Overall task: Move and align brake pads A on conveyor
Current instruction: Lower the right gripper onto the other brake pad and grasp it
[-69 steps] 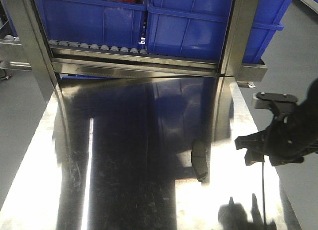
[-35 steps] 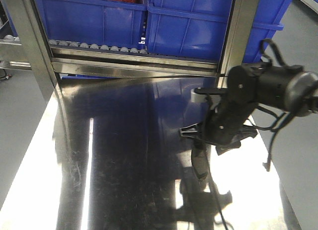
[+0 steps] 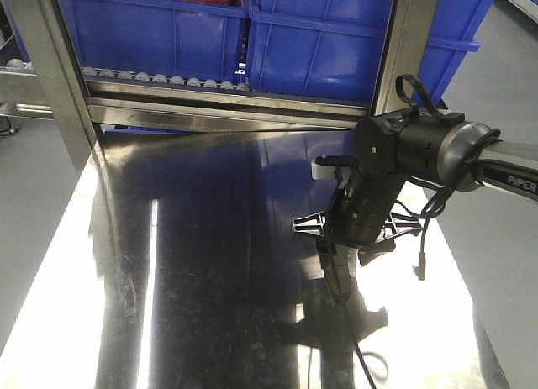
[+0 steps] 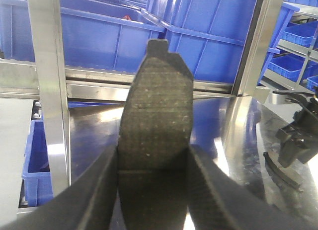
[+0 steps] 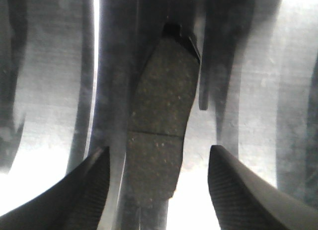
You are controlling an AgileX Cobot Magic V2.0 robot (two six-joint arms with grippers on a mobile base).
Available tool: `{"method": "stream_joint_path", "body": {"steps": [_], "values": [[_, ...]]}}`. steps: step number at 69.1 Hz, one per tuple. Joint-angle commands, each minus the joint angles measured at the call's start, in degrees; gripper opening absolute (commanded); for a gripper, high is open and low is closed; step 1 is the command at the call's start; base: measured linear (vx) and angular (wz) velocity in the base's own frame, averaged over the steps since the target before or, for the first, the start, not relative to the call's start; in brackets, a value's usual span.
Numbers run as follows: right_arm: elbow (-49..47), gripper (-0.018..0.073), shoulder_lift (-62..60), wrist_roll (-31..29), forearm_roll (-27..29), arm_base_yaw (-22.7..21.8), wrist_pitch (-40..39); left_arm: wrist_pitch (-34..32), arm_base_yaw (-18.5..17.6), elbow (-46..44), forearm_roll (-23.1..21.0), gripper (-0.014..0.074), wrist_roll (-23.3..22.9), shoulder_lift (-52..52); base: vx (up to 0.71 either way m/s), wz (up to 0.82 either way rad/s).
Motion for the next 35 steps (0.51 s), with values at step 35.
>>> {"method": "stream_joint_path", "body": {"steps": [35], "values": [[-4.1,0.0416,2.2,0.0,-0.1,-0.1,0.9,-5.3,-0.2,-1.4,0.5,-0.0006,0.0,0.8,0.00,0.00]]}}
